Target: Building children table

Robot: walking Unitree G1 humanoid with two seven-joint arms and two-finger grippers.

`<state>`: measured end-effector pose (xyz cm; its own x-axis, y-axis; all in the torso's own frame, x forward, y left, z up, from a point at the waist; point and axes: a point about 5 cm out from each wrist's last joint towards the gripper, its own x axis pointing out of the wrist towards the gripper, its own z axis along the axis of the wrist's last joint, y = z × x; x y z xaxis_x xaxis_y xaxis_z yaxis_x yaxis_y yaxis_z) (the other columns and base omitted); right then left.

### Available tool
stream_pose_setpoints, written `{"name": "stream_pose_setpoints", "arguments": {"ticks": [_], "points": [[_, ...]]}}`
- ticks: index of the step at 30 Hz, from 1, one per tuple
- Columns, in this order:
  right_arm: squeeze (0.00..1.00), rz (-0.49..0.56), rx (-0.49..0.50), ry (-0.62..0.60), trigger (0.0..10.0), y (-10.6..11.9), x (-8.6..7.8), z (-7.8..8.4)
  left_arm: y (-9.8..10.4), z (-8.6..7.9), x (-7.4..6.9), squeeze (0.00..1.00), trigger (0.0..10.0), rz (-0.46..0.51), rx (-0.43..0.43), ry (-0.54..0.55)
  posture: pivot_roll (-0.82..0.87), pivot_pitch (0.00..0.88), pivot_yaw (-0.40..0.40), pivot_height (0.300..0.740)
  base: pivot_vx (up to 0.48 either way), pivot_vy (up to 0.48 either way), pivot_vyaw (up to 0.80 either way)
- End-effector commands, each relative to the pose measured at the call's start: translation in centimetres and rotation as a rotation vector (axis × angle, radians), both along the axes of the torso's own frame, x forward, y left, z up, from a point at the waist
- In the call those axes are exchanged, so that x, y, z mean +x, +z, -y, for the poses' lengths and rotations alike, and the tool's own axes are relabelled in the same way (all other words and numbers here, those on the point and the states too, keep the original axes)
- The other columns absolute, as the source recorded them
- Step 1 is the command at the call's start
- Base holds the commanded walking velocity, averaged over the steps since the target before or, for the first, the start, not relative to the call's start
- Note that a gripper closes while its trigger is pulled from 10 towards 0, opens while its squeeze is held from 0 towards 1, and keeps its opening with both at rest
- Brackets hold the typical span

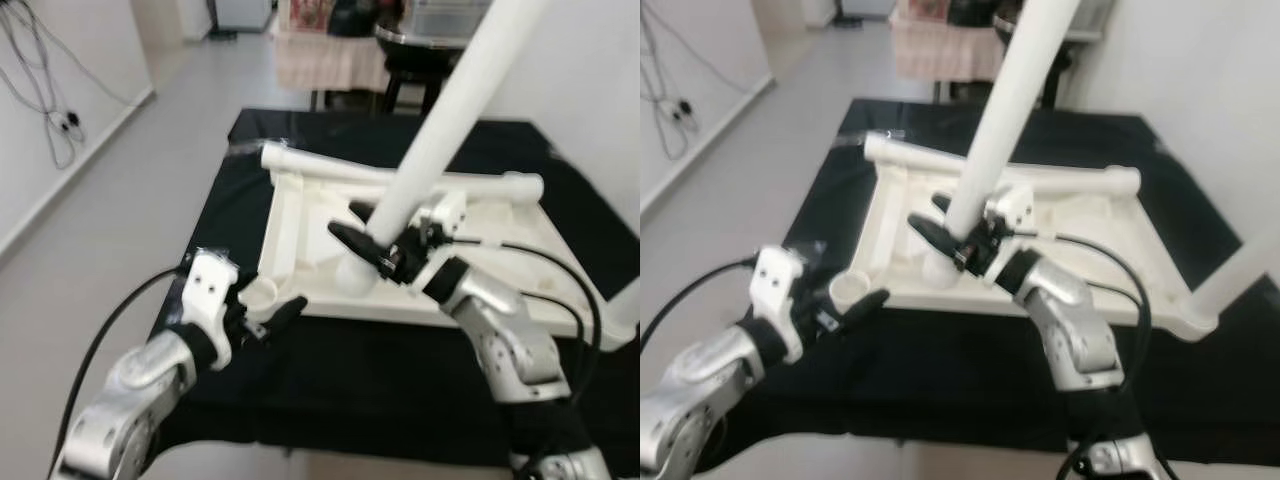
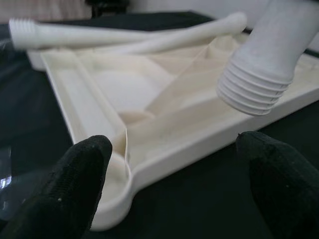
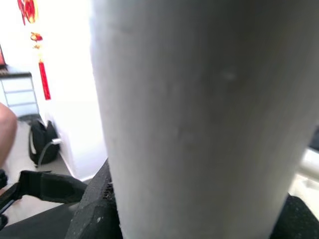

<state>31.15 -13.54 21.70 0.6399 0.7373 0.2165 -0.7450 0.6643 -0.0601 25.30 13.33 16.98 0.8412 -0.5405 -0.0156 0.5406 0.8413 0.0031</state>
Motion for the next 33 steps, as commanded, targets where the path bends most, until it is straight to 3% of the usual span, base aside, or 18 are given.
{"name": "stream_pose_setpoints", "arguments": {"ticks": [1,12,25,30,33], "points": [[0.0,0.01,0.001,-0.018,10.0,0.1,0.1,0.0,-0.8,0.0,0.0,0.0,10.0,-0.014,0.011,0.032,0.03,0.113,-0.028,0.74,0.0,0.0,0.0],[0.0,0.005,-0.003,-0.031,10.0,-0.2,0.2,-0.5,-2.5,-0.7,0.0,0.0,10.0,-0.071,-0.014,0.176,0.03,0.111,-0.02,0.74,0.0,0.0,0.0],[0.0,0.001,-0.005,-0.057,10.0,-0.6,0.4,-0.6,-2.9,-0.9,0.0,0.0,10.0,-0.077,-0.027,0.206,0.04,0.12,-0.02,0.74,0.0,0.443,0.0],[0.0,0.003,-0.003,-0.058,10.0,-0.5,0.5,-0.7,-2.9,-0.8,-0.2,0.0,10.0,-0.065,-0.023,0.196,0.05,0.121,-0.023,0.74,0.0,0.0,0.0],[0.0,0.007,-0.004,-0.045,10.0,-0.5,0.5,-0.9,-3.1,-0.5,-0.7,0.0,10.0,-0.063,0.016,0.129,0.05,0.124,-0.024,0.74,0.0,0.0,0.0]]}}
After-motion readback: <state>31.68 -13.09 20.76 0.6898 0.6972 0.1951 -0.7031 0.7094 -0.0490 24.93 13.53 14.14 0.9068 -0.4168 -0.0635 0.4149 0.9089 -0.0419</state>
